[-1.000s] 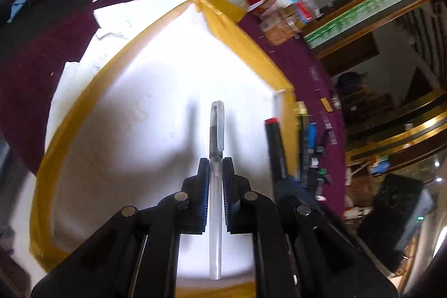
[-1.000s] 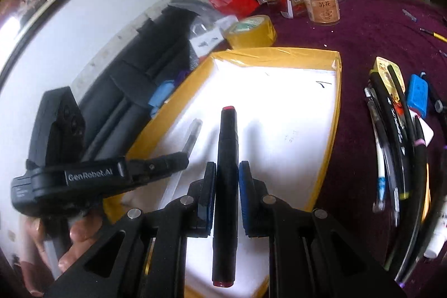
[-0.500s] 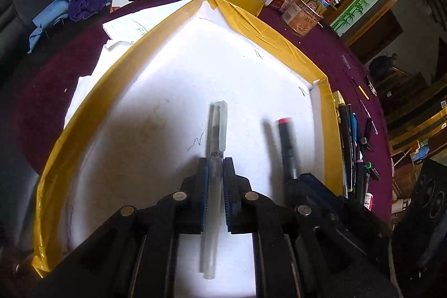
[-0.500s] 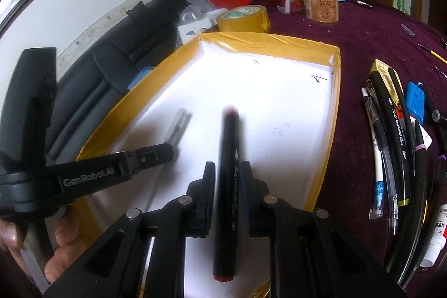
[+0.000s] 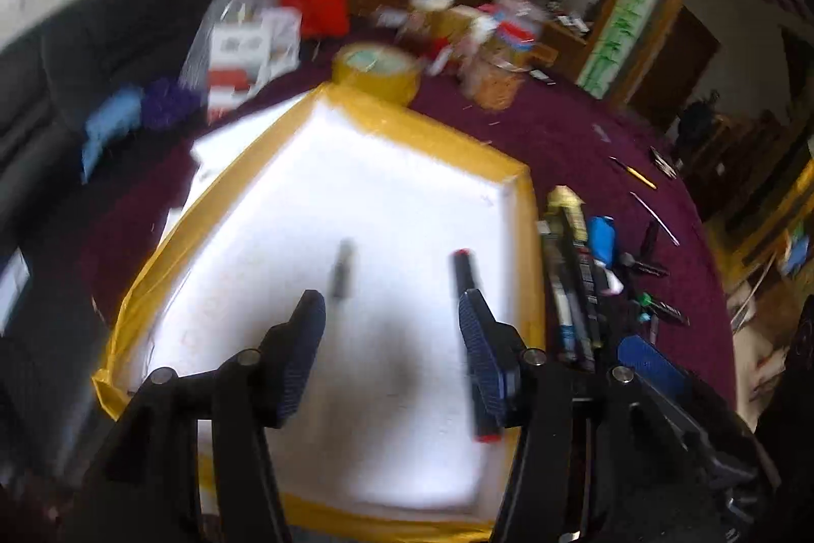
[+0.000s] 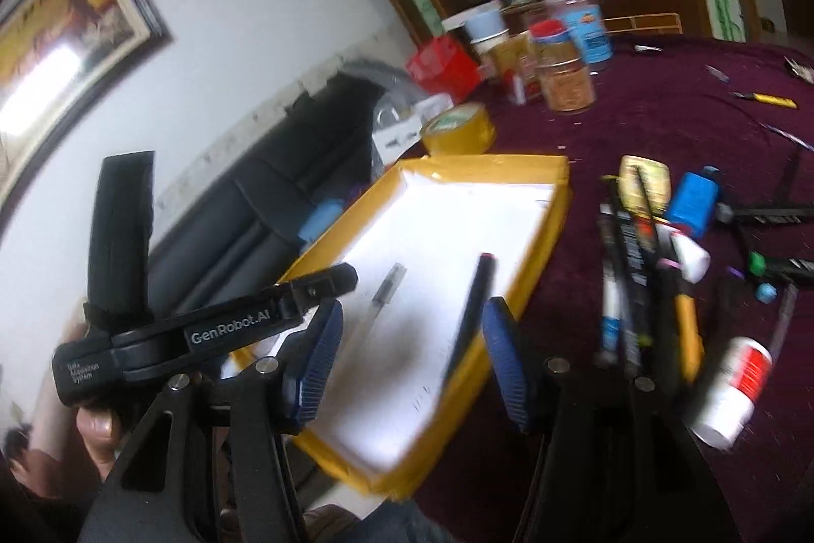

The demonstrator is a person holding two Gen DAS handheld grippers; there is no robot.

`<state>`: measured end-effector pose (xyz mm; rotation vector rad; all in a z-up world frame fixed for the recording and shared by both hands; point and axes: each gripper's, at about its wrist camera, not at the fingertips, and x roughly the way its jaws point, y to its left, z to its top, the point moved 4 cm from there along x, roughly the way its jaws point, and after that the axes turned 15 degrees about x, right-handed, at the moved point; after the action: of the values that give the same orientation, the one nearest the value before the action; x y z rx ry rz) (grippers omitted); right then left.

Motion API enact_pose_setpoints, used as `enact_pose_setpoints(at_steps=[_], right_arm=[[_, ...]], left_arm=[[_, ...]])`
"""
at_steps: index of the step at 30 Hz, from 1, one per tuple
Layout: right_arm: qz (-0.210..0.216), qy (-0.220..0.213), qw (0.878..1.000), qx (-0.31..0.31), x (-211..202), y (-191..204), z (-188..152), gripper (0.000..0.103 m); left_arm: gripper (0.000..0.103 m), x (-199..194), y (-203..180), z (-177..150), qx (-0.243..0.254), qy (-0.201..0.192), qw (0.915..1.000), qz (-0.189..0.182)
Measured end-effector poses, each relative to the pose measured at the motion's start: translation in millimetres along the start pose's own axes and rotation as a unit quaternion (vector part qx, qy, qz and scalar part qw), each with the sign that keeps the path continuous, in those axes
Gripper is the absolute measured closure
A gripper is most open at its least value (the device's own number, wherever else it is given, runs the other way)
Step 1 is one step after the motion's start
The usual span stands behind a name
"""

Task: Organize rigid objects
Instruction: 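Carry both pens over the yellow-rimmed tray and open both tools to drop them, then grasp a clear ballpoint pen with the right tool while the left tool grasps the white medicine bottle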

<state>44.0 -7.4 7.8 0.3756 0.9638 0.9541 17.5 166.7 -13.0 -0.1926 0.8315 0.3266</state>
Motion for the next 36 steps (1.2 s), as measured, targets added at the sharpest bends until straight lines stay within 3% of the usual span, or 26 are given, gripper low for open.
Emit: enact_pose_setpoints(at_steps=[5,9,15,25,31,36], right_arm=[[-0.004,-0.025,0.998,0.048,-51,-43,5,0.051],[-0.019,-0.039,0.995,0.089,-80,-83,7,0.051],[-0.035,-0.043,0.99,0.129,-102,-129,3,0.051],[-0.057,-0.029,0.988,0.137,-96,-153,4,0.051],[-0.09,-0.011,0.983,0.161,-80,-170,9,0.052],[-0.141,-0.004,0.972,0.19,-65,-191,27,0.068]], left_arm=[[0.045,-13,-54,7,0.033,-0.005,0.9987,-0.04],[0.045,-14,-96,6,0.068,-0.006,0.9966,-0.046],[0.045,-2,-138,-6,0.092,0.034,0.9923,-0.076],[0.045,11,-135,-22,0.079,0.059,0.9915,-0.085],[0.045,15,-134,-20,0.084,0.052,0.99,-0.101],[0.045,20,-140,-20,0.107,0.052,0.987,-0.108]])
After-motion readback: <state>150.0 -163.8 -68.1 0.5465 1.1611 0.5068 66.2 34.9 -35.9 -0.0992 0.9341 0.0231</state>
